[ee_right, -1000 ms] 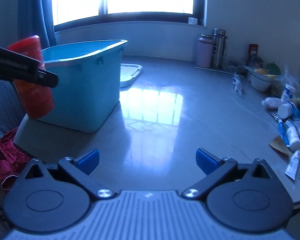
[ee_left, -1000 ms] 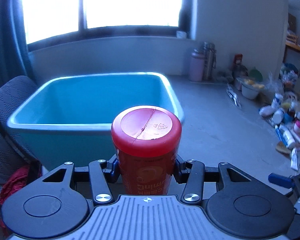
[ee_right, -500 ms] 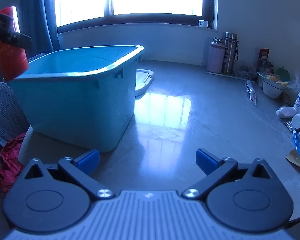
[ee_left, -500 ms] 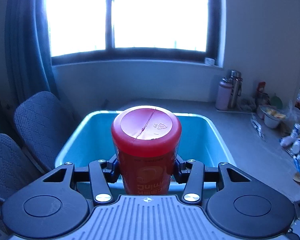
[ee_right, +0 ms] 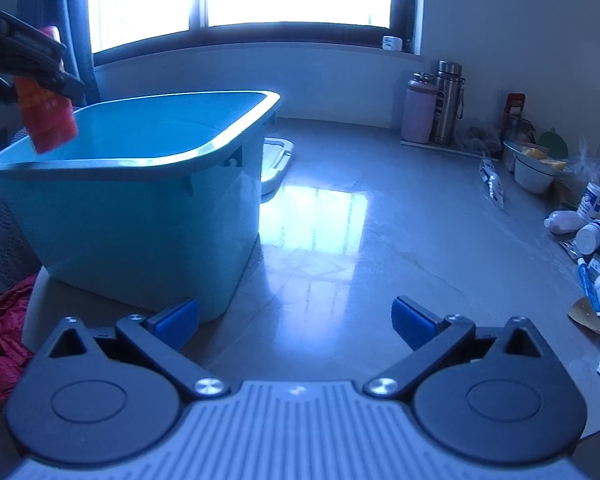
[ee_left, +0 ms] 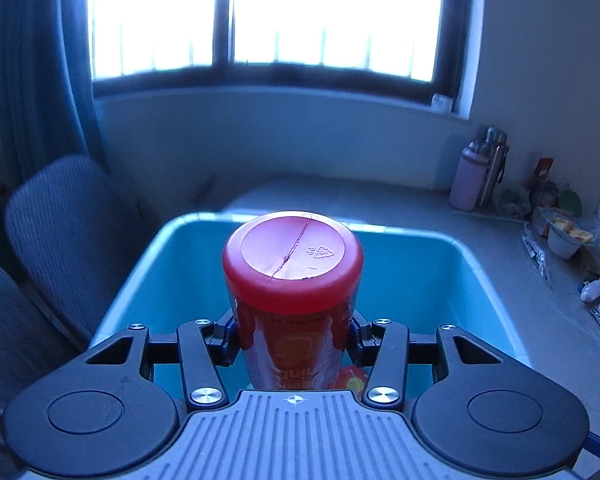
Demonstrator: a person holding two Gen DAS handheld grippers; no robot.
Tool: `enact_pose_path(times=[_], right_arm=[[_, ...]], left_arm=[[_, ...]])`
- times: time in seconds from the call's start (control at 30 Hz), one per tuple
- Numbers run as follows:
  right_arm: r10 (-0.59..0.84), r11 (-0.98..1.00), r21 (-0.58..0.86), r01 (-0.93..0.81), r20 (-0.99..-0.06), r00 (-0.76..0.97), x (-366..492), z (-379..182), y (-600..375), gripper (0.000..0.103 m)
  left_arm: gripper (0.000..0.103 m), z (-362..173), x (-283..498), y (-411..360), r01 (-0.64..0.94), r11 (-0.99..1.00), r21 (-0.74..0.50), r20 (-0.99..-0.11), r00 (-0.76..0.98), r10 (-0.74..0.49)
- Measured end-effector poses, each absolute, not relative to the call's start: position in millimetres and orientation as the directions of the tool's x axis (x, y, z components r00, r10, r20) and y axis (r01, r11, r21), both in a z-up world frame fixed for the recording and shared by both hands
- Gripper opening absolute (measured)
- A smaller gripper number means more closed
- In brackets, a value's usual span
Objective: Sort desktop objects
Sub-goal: 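Open the left gripper to drop the red canister into the tub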
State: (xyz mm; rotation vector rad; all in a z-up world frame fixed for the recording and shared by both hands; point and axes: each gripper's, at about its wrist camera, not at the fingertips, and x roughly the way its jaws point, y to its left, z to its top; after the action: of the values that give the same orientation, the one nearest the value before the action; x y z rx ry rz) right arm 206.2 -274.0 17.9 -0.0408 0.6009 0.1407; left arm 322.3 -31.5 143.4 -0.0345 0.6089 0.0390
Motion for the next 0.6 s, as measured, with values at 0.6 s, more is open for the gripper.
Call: enact_pose_path(times=[0.6], right_arm=[[0.061, 0.996, -0.011, -0.084, -0.583, 0.81, 206, 13, -271, 0.103]], left_arm=[[0.085, 91, 359, -26, -0.056, 0.998, -0.014, -0.662, 0.749, 0.033]])
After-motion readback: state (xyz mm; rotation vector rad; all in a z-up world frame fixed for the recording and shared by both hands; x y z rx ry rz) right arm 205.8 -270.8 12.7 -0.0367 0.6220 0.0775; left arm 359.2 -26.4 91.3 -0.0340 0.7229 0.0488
